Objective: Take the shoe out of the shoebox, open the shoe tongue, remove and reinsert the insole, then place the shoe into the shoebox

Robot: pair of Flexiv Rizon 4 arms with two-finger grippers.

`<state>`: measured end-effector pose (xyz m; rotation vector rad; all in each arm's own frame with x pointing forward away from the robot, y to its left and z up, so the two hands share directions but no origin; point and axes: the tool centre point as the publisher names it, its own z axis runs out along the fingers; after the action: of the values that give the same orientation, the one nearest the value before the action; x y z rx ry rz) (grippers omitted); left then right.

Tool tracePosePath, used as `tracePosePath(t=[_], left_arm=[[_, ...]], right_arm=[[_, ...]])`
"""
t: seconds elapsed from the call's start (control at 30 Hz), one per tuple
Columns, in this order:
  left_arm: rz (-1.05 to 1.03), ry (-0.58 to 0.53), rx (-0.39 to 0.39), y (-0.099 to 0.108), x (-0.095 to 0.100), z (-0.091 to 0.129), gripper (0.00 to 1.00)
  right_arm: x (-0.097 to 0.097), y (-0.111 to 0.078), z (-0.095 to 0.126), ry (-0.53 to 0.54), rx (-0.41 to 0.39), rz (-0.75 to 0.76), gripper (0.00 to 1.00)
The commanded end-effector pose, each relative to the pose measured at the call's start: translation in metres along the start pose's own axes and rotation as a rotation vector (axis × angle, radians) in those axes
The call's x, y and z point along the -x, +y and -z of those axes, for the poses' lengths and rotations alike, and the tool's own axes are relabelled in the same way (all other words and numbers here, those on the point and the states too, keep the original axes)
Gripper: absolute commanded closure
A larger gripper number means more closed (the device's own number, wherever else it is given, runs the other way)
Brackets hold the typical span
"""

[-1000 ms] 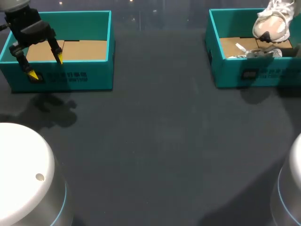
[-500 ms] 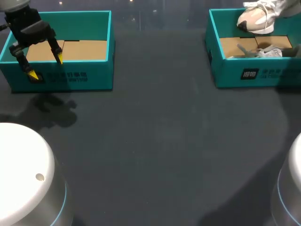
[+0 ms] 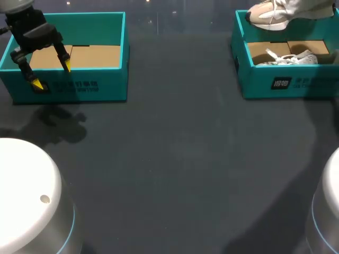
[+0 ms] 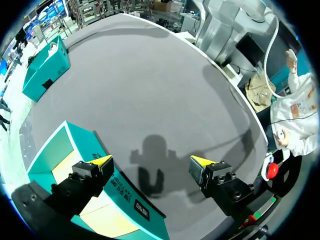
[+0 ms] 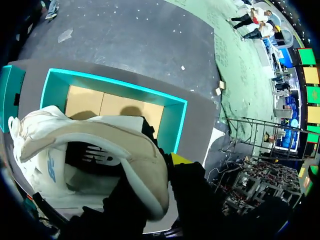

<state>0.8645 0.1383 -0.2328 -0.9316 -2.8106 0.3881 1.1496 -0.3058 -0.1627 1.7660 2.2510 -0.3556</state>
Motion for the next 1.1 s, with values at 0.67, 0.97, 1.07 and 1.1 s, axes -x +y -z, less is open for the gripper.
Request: tracePosePath(t=[0.67, 0.97, 1.07, 1.1], left_arm=[[-0.001, 0.0, 0.002, 0.0, -0.001, 0.0, 0.0], [-0.001, 0.0, 0.002, 0.0, -0.001, 0.0, 0.0], [-0.001, 0.0, 0.002, 0.0, -0.001, 0.0, 0.0], [-0.001, 0.0, 0.002, 0.0, -0.001, 0.0, 0.0]], right_arm=[[-0.017, -0.002, -0.045, -0.001, 0.049, -0.135, 1.0], [-0.016, -0.004, -0.047, 0.005, 0.053, -0.147, 1.0], [-0.016, -0.004, -0.047, 0.005, 0.053, -0.147, 1.0], [-0.016, -0.004, -0.047, 0.005, 0.053, -0.147, 1.0]])
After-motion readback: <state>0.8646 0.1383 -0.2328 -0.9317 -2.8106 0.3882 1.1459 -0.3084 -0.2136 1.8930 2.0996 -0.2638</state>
